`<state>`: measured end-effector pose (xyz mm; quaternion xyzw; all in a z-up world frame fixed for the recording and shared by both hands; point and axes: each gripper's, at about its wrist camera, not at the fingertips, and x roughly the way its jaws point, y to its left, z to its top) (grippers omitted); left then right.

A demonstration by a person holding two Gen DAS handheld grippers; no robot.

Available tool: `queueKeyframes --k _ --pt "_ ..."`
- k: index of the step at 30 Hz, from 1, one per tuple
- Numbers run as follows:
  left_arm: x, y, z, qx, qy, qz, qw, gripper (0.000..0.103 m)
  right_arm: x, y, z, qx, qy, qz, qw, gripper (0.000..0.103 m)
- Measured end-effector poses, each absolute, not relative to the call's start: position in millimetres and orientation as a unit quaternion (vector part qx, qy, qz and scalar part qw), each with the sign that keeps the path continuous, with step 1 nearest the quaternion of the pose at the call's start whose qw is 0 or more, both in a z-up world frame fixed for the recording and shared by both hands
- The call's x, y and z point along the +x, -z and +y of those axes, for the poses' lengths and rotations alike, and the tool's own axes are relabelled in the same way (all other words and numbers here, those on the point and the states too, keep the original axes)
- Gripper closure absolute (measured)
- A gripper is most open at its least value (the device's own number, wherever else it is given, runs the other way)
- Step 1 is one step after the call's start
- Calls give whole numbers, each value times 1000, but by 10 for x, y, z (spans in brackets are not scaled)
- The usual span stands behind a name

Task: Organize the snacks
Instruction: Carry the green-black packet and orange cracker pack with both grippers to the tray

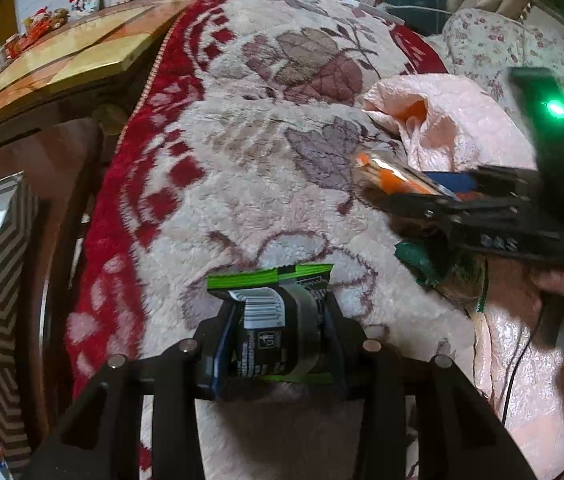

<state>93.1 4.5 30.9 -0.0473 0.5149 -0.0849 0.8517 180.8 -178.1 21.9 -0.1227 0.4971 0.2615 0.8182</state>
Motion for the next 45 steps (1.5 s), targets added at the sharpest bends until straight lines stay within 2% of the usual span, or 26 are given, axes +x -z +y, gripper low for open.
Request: queueKeyframes --k 6,20,45 --pt "755 -390 205 -49 61 507 859 61 1344 -449 -1647 -81 -272 462 840 48" --pt "214 -681 769 -46 -13 474 879 61 693 -514 -1025 1 -314 457 832 48" --pt "-410 -806 2082 -115 -134 443 879 61 416 -869 542 -77 -407 442 796 48"
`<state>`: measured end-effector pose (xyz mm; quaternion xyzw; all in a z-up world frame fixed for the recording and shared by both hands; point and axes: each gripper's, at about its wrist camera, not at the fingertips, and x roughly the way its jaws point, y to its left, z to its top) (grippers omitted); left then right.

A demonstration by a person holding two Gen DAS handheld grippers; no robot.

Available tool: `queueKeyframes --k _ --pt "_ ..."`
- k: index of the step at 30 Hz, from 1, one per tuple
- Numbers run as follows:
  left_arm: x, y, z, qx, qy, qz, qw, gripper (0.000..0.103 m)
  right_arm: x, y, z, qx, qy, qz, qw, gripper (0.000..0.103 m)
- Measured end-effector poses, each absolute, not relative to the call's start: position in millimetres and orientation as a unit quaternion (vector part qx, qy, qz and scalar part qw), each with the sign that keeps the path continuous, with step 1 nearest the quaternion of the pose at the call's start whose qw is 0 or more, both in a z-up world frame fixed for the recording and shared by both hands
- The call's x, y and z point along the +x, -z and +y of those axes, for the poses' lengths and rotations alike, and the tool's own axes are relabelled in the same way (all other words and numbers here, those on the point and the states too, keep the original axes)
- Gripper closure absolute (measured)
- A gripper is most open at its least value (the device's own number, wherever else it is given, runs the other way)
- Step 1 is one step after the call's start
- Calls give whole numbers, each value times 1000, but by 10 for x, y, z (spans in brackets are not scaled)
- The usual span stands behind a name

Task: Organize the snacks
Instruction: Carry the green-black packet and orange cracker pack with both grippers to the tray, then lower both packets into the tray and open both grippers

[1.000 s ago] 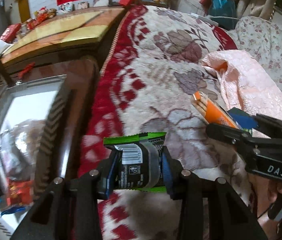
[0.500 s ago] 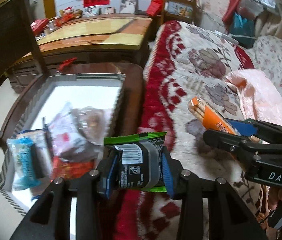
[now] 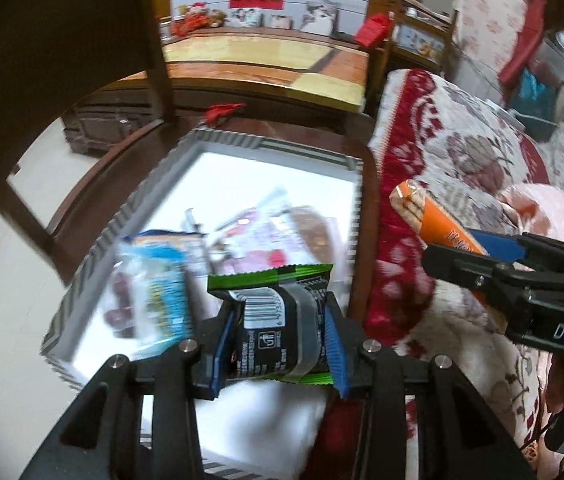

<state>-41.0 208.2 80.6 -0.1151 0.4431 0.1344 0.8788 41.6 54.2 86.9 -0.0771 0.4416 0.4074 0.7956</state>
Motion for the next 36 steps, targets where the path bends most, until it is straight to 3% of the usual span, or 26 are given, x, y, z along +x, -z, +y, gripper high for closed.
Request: queueKeyframes --k 23,36 --pt "-562 -503 2605 -163 -177 459 856 61 436 -524 1909 -189 -423 445 766 49" --pt "-532 -490 2621 -160 -183 457 855 61 460 -506 2102 -174 -423 446 769 49"
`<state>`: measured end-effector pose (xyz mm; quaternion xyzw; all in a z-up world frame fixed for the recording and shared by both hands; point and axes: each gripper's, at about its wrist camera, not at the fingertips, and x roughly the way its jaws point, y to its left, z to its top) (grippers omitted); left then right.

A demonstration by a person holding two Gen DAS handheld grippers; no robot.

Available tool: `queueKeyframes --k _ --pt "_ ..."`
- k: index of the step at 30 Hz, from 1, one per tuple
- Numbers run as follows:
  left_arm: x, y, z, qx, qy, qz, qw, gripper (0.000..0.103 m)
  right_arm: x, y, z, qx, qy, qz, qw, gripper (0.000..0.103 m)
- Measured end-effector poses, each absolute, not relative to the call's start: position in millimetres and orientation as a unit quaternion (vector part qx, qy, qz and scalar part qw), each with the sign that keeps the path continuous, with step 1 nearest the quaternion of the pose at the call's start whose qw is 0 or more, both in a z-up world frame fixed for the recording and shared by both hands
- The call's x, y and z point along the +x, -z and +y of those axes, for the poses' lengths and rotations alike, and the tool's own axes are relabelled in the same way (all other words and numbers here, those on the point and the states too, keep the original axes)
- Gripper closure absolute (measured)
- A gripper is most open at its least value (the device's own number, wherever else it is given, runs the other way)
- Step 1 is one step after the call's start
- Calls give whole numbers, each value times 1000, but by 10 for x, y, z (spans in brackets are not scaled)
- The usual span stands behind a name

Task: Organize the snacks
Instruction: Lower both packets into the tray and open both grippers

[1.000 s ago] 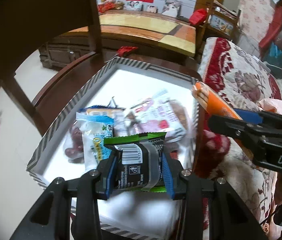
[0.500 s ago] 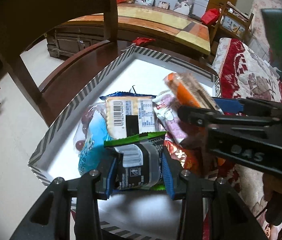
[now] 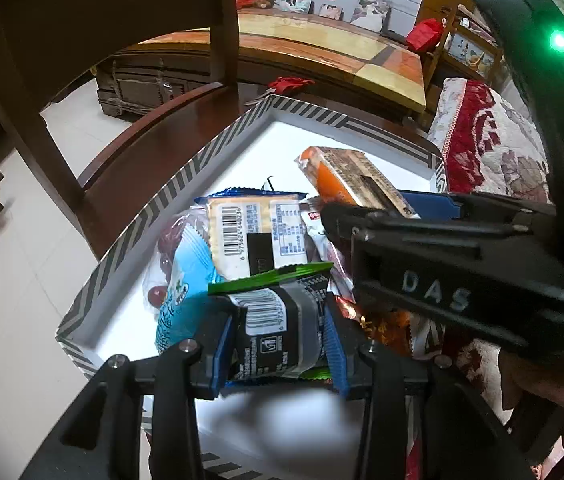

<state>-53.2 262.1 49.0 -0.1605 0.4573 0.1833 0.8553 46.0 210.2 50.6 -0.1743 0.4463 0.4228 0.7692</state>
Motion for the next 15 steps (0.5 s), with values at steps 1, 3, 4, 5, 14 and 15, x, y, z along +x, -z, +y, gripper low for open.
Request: queueKeyframes --k 1,3,4,5,14,15 --pt "-531 -490 2623 -161 -185 457 855 61 474 -509 2092 -163 -425 452 767 48" --pt "-528 -490 2634 -165 -186 457 854 59 491 -539 2055 -142 -429 459 765 47" --pt "-530 -491 2636 -166 -187 457 853 59 494 -560 2032 -133 -433 460 763 46" --pt "-533 -492 2637 -167 -189 458 852 54 498 -582 2004 -125 -437 462 762 46" --pt "-599 -559 2588 -170 -199 456 851 27 468 -745 1670 -90 -435 458 770 46" --pt "-606 -574 2575 -167 -201 455 851 26 462 -754 1623 -87 -434 457 772 46"
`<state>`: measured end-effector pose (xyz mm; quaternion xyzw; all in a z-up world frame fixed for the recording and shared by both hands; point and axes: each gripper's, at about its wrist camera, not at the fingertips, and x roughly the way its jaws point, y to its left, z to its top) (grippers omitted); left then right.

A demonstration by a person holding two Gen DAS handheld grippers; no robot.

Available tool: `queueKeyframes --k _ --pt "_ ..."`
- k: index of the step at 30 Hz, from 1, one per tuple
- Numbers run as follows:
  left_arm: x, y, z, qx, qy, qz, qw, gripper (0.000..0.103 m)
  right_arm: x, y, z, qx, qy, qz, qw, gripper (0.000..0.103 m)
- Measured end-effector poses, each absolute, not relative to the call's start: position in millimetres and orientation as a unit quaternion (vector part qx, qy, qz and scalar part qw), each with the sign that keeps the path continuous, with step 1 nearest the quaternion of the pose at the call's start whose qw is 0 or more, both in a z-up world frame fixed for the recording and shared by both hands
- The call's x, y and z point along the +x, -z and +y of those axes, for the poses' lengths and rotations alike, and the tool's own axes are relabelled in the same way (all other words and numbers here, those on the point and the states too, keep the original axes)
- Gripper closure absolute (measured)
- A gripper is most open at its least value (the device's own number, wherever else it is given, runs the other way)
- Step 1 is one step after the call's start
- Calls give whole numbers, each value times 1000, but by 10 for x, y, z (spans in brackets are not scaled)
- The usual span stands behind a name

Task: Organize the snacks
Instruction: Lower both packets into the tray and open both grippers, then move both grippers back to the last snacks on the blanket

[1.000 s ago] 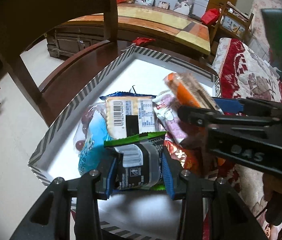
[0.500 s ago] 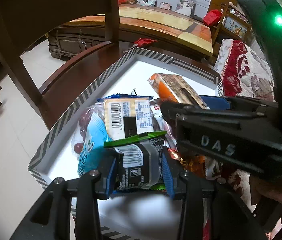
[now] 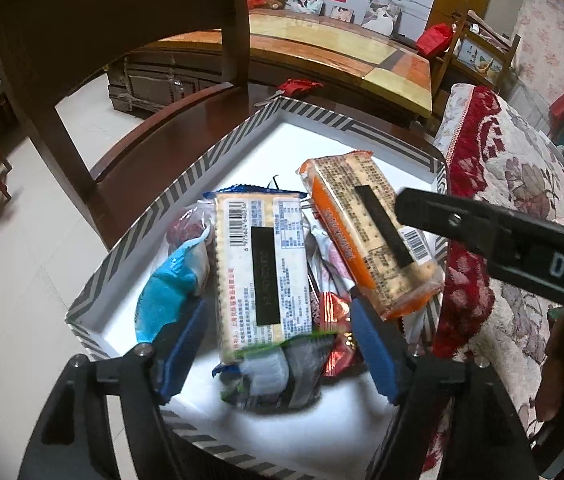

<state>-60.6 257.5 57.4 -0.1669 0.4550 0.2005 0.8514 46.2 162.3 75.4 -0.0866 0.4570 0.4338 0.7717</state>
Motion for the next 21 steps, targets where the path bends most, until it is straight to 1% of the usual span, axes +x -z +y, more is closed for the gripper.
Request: queueKeyframes --k 5,16,19,21 --pt "-633 -649 2519 -160 -205 448 855 23 432 -780 1356 -67 -426 455 779 46" --pt "-580 -819 2210 -143 -183 434 870 22 361 -835 736 -38 -397 447 801 46" --pt "-527 -850 2072 -135 -169 433 875 21 333 -859 541 -36 -390 443 807 46" --pt "-484 -857 1971 -135 -156 433 878 18 319 -868 399 -34 -383 440 811 46"
